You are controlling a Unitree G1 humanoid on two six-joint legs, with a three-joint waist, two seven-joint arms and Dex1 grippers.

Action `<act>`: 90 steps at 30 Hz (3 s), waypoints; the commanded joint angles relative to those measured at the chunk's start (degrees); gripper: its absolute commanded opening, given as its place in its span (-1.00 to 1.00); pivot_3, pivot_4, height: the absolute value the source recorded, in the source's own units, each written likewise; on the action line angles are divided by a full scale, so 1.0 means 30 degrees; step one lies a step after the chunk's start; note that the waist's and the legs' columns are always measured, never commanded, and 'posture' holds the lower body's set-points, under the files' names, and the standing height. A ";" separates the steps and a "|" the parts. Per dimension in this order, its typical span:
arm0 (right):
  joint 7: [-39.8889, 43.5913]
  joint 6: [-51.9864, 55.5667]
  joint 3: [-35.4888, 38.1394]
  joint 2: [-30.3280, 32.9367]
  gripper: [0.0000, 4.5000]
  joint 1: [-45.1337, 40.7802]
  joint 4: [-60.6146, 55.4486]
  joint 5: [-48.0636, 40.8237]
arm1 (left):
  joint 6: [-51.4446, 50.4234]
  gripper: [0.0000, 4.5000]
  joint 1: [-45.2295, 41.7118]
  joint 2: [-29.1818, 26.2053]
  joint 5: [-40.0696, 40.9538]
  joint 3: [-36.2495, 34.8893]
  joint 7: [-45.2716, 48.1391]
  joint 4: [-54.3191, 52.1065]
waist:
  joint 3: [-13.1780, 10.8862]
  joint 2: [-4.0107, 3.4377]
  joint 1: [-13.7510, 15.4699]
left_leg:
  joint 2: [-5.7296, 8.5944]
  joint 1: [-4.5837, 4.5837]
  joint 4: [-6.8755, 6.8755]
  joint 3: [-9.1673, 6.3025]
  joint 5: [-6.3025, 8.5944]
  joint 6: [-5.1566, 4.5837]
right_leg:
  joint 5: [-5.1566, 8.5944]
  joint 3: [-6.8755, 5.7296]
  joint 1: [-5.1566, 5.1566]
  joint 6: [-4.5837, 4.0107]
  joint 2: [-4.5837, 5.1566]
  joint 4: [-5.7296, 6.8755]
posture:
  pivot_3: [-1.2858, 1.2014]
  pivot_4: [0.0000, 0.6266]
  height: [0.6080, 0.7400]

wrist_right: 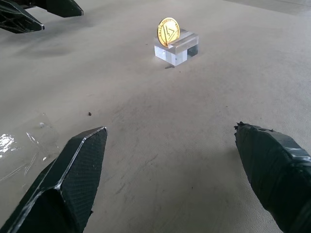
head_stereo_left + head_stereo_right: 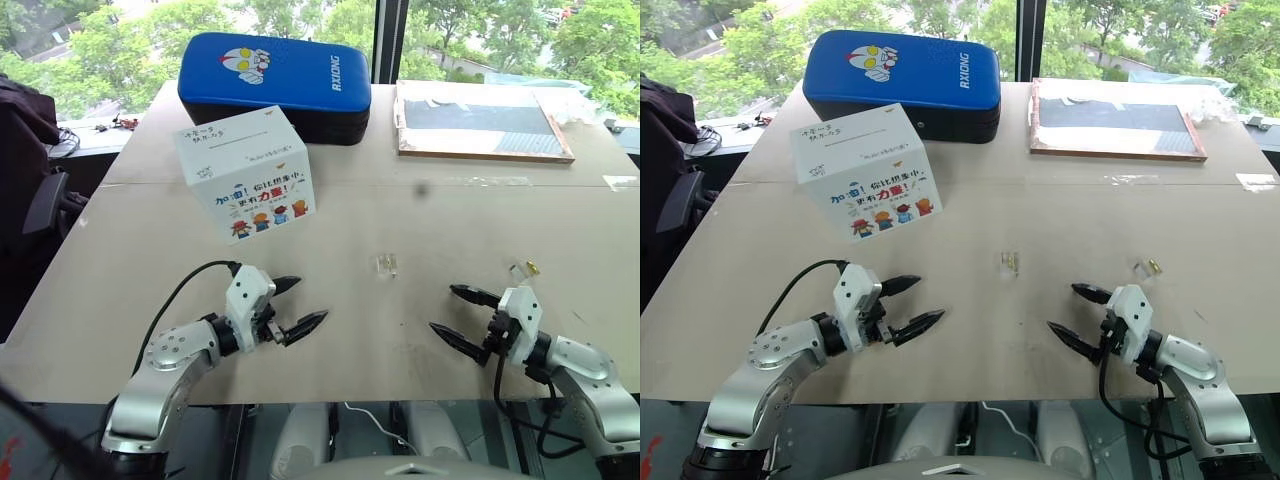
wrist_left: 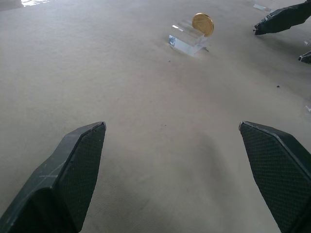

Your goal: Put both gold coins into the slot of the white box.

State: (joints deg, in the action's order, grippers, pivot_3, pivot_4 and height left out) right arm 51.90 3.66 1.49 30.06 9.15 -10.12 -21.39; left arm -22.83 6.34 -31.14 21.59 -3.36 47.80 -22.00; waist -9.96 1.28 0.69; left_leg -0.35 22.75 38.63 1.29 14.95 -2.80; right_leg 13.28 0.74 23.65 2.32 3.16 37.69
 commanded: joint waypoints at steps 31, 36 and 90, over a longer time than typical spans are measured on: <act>-0.2781 0.0003 0.5200 0.2826 1.00 -0.2584 0.2261 0.0335 | -0.3765 0.99 -0.5455 -0.1322 0.5022 0.0825 0.0572 -0.4853 | 0.0001 0.0002 0.0024 | 0.0013 0.0013 0.0001 0.0013 0.0001 -0.0002 | -0.0029 -0.0011 -0.0005 0.0054 -0.0087 -0.0007 | 0.03 -0.52 1.00; -0.3021 0.0719 0.5382 0.2915 0.20 -0.2932 0.3650 0.0328 | -0.5064 1.00 -0.6290 -0.2690 0.5845 0.0759 0.0679 -0.6147 | 0.0000 -0.0004 -0.0171 | 0.0003 0.0002 -0.0008 0.0021 0.0000 -0.0002 | -0.0036 0.0006 -0.0001 0.0066 -0.0121 -0.0004 | 0.03 -0.52 1.00; -1.2071 1.1282 -0.0414 -0.6893 -1.00 -0.8024 -0.7689 -2.1378 | -0.6477 0.29 -0.5743 0.5012 2.3127 -0.0623 -0.9432 -0.3373 | -0.0002 -0.0008 -0.0474 | 0.0013 0.0027 0.0007 -0.0024 -0.0001 -0.0003 | -0.0021 -0.0018 -0.0001 0.0044 -0.0144 -0.0013 | 0.03 -0.52 1.00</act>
State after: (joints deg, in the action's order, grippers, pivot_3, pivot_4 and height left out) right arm 14.72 38.05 0.53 9.19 -14.29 -30.72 -85.51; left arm -42.95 -10.55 -15.89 89.60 -5.45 18.61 -30.98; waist -9.96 1.26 -0.73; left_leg -0.31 22.83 38.65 1.22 14.95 -2.81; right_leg 13.22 0.69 23.64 2.45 2.73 37.65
